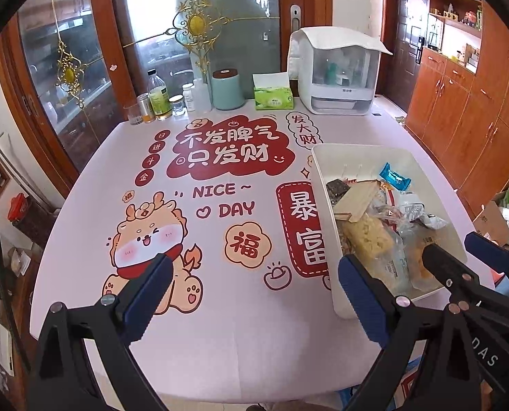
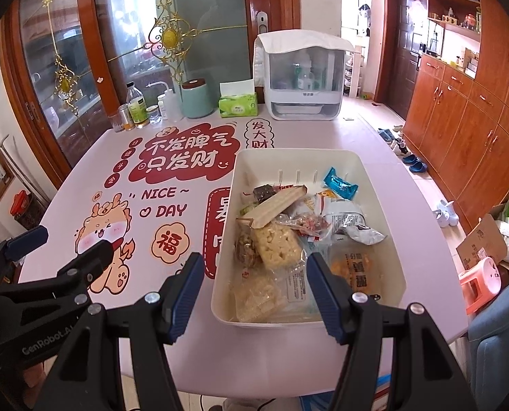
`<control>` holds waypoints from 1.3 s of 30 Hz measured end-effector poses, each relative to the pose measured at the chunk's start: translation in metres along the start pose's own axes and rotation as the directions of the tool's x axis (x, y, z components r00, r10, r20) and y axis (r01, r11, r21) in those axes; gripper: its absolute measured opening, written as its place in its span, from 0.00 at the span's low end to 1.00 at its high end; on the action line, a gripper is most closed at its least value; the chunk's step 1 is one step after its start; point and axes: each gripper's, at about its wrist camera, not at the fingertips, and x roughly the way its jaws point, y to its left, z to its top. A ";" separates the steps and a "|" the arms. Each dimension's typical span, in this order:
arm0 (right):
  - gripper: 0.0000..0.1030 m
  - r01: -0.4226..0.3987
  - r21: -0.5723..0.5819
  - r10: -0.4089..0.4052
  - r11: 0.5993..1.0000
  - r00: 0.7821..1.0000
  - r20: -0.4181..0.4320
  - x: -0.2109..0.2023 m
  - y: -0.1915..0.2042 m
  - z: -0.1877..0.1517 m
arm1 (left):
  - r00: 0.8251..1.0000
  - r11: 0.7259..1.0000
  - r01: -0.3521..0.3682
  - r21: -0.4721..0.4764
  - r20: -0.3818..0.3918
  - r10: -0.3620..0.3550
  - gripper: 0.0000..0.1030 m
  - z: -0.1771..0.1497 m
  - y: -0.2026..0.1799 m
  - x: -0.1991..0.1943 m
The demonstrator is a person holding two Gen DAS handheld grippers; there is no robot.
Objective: Organize snacks
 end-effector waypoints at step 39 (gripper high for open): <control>0.61 0.018 0.034 -0.017 0.999 1.000 -0.017 0.003 -0.018 -0.004 | 1.000 0.999 0.026 0.033 -0.005 -0.026 0.94 -0.001 -0.014 0.002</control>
